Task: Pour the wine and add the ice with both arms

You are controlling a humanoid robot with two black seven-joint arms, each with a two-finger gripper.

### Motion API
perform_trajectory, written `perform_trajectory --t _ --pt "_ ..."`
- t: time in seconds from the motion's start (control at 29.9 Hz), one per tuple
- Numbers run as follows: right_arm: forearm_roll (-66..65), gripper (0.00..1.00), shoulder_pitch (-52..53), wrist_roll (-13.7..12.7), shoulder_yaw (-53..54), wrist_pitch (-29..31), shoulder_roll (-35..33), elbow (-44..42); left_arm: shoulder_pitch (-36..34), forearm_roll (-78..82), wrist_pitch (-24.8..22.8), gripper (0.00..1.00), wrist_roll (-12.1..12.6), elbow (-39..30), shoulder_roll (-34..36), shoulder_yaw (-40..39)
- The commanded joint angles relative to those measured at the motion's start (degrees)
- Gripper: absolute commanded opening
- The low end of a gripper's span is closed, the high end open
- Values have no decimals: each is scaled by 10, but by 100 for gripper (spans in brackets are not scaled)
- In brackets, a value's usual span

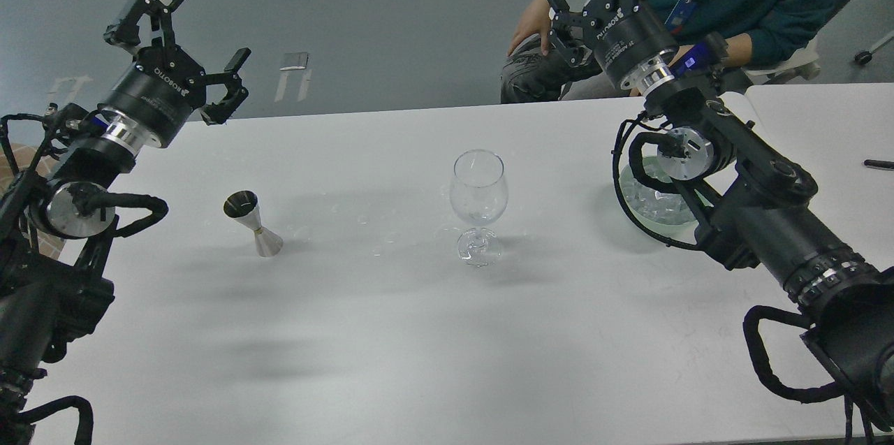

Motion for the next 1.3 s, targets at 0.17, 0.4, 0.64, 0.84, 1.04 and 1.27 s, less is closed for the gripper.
perform_trajectory --t 0.17,0.4,0.64,0.84,1.04,1.27 --pt "1 100 -16 0 9 2 2 3 -3 -2 0 98 7 3 -25 1" --pt "2 100 -6 -1 9 -5 1 3 -18 -4 0 98 8 5 -29 0" --pt "3 100 -5 -1 2 -9 -2 5 -19 -4 14 98 10 10 -31 0" --pt "3 100 -11 -1 1 -9 -6 7 -15 -5 14 98 9 10 -34 -4" --pt "3 100 -8 -5 0 -8 -20 8 -17 -15 27 98 9 29 -38 -9" --pt "3 100 -2 -8 0 -15 -13 8 -17 -10 43 98 1 42 -61 -1"
